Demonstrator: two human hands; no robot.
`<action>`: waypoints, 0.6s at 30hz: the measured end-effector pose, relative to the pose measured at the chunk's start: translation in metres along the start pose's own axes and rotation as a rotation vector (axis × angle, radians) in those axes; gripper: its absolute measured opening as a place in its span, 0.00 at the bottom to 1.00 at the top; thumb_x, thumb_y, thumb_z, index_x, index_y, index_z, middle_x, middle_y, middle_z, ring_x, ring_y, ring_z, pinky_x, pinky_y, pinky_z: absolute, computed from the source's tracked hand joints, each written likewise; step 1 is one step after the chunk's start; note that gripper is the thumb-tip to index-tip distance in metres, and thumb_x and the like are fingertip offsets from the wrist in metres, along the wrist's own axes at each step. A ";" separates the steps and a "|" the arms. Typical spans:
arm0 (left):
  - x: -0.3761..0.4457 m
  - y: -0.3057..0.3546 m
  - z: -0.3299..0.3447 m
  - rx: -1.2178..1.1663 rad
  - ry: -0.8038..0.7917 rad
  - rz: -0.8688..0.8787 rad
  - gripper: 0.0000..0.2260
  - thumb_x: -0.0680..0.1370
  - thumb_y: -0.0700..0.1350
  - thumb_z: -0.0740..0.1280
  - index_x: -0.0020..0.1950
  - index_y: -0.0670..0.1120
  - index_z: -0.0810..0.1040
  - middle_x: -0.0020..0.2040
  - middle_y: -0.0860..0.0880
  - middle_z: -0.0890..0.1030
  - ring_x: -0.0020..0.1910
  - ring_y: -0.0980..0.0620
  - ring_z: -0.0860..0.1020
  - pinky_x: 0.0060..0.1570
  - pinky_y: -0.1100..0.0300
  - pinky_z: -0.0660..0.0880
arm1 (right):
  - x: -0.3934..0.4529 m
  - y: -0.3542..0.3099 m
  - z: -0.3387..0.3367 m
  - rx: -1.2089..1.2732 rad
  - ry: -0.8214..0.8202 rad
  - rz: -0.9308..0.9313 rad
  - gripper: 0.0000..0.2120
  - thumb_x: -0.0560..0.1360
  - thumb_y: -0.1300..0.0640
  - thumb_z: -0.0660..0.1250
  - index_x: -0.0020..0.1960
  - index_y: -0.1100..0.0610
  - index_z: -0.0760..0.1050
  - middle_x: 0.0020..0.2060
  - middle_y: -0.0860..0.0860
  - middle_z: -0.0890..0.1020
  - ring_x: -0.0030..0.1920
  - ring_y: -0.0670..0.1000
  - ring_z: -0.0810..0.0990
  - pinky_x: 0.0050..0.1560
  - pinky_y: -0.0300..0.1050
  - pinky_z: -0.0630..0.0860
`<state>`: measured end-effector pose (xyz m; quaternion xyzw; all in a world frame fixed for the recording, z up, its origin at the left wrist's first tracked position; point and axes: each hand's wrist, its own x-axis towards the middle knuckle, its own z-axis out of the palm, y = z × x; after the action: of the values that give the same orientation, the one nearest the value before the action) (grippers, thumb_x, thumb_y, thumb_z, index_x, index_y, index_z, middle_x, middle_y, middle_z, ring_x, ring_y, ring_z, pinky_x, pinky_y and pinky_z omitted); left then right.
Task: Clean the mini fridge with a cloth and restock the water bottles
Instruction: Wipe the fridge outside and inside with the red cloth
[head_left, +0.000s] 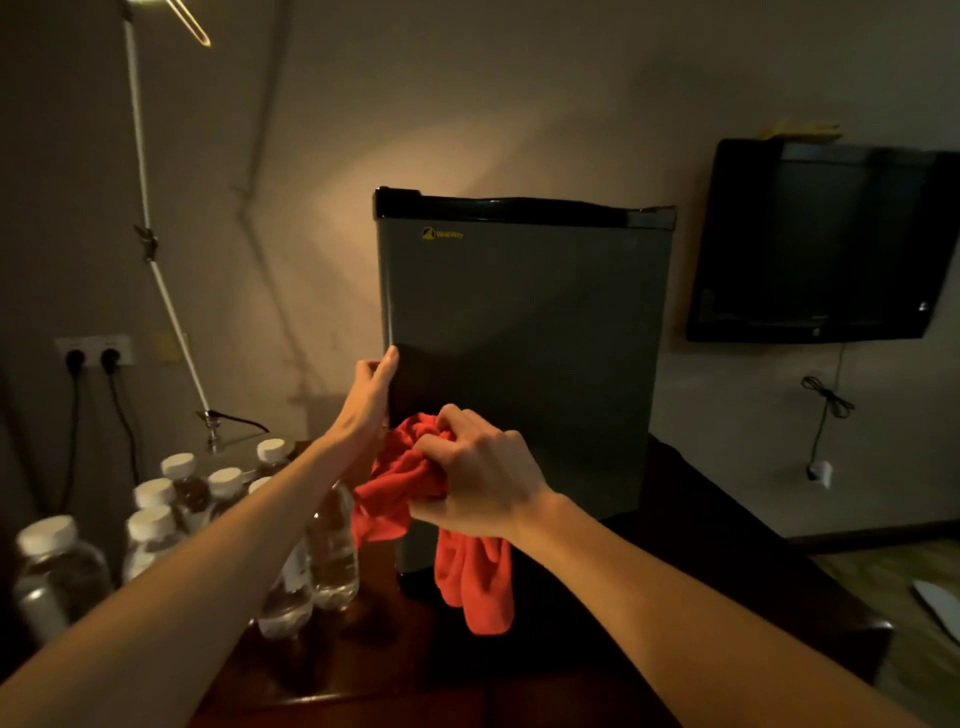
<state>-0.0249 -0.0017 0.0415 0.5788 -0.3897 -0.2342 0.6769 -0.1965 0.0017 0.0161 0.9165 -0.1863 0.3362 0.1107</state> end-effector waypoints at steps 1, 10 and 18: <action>-0.007 0.003 -0.002 0.033 -0.019 0.020 0.17 0.83 0.57 0.55 0.57 0.43 0.66 0.43 0.47 0.70 0.38 0.54 0.70 0.32 0.64 0.71 | -0.004 -0.005 -0.005 -0.007 -0.002 -0.009 0.19 0.68 0.35 0.68 0.49 0.48 0.79 0.48 0.49 0.74 0.47 0.50 0.76 0.35 0.42 0.73; -0.074 0.028 -0.020 0.125 -0.105 0.071 0.17 0.81 0.59 0.60 0.51 0.46 0.77 0.49 0.44 0.79 0.50 0.46 0.78 0.51 0.52 0.76 | -0.033 -0.065 -0.044 -0.007 -0.019 0.036 0.20 0.69 0.36 0.68 0.52 0.50 0.77 0.48 0.50 0.75 0.47 0.52 0.77 0.37 0.41 0.63; -0.118 0.052 -0.020 0.117 -0.396 0.167 0.25 0.81 0.55 0.60 0.40 0.36 0.82 0.44 0.34 0.84 0.40 0.44 0.81 0.44 0.58 0.77 | -0.034 -0.105 -0.047 0.085 -0.158 0.210 0.22 0.73 0.39 0.65 0.60 0.51 0.77 0.60 0.55 0.77 0.60 0.57 0.77 0.54 0.50 0.74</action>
<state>-0.0852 0.1120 0.0606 0.5255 -0.5746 -0.2637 0.5694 -0.2043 0.1211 0.0206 0.9195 -0.2749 0.2804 0.0211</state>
